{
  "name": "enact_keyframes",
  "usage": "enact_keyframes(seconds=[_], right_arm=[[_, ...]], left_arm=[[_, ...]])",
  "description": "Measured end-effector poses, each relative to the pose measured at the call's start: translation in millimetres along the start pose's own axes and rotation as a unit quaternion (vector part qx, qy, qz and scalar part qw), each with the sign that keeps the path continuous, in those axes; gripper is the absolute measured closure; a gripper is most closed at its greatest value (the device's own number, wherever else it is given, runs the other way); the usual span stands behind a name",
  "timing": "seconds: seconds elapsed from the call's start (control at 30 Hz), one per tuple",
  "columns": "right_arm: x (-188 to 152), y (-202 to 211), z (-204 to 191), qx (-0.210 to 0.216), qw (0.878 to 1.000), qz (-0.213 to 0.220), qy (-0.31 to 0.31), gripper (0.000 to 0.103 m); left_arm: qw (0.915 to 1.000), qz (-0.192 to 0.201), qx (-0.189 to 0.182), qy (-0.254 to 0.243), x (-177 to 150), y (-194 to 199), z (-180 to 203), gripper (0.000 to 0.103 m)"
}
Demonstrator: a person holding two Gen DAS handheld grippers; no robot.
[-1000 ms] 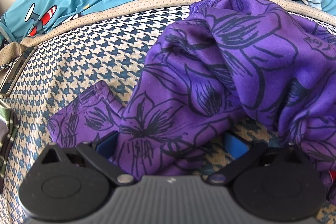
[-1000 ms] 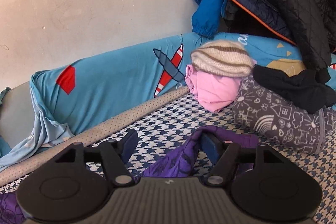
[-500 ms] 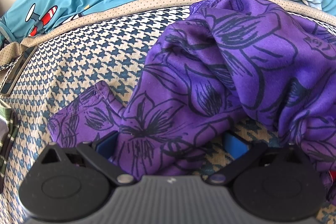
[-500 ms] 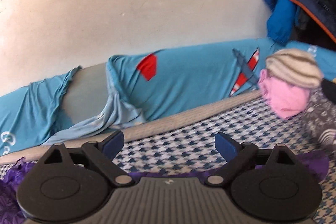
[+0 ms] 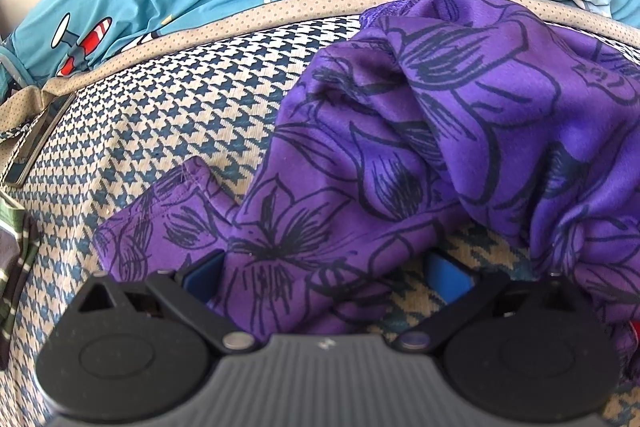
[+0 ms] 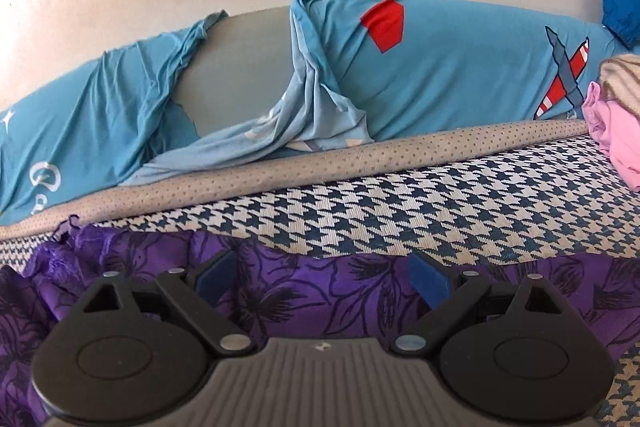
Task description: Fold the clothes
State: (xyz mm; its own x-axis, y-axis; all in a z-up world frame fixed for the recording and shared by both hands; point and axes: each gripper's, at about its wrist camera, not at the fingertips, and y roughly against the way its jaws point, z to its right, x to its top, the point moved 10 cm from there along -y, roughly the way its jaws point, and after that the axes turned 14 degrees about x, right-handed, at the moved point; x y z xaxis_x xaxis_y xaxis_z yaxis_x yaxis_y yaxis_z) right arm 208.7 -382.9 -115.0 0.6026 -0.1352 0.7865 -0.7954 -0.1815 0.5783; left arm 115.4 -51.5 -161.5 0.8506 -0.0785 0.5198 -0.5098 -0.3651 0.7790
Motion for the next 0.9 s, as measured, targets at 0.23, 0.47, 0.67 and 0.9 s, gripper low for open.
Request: enact_keyframes(seconds=[0.23,0.47,0.67,0.9], right_arm=[[-20.9,-31.0,-3.7,-0.007,0.998,-0.052,0.02,0.02],[-12.8,-28.6,-7.7,-0.02,0.998,-0.033,0.041,0.077],[0.3,-15.1,9.6,-0.013,1.0,0.007,-0.02,0.096],[30.1,24.0,48.2,-0.074,0.989,0.103,-0.075,0.097]], left_arm=[[1.0,-0.003,-0.002,0.003,0.3,-1.3,-0.7,0.0],[1.0,0.003,0.003,-0.003,0.2,0.5,0.4,0.0],[1.0,0.006,0.006,0.0,3.5,1.0,-1.4,0.0],[0.9999,0.002,0.012,0.01,6.9,-2.9,-9.2,0.0]])
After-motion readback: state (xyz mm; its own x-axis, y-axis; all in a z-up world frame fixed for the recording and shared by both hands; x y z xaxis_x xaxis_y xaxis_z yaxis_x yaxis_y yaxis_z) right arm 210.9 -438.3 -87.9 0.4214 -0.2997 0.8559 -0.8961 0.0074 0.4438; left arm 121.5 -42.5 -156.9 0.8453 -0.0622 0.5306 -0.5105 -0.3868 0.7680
